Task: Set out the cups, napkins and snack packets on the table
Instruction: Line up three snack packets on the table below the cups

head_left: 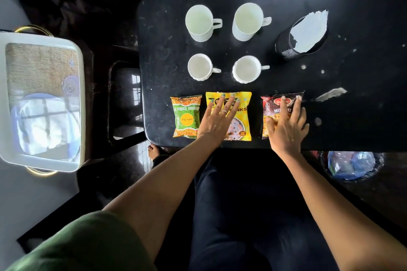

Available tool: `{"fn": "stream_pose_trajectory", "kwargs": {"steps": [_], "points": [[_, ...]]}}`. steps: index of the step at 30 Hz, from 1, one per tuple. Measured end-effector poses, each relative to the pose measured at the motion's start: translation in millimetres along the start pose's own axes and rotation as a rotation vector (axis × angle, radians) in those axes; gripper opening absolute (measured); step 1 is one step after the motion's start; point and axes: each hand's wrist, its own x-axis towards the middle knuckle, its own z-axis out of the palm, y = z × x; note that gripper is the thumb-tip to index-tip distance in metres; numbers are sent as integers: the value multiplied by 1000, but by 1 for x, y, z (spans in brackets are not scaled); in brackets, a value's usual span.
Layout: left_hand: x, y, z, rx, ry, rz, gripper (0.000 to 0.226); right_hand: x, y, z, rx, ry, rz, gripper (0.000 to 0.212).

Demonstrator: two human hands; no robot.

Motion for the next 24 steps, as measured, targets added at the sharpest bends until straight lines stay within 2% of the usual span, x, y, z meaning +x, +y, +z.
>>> {"fn": "stream_pose_trajectory", "kwargs": {"steps": [6,12,16,18,20,22,24], "points": [[-2,-4,-1,-8,12,12,83,-7,-27,6,37,-40,-30,74],[1,-8,0,2,15,54,84,-7,-40,10,89,-44,38,70],[-1,-12,-1,-59,33,121,91,-10,-45,0,72,82,36,66],[-4,-17,-7,-132,129,128,81,-8,-51,-9,76,177,-24,64],[-6,-25,-17,-182,314,72,68,-3,-58,-21,99,262,-97,64],[-7,-36,-28,-253,504,-77,64,7,-68,-36,146,308,-165,65],[-4,-48,-37,-374,593,-280,72,18,-78,-48,176,299,-244,68]]}}
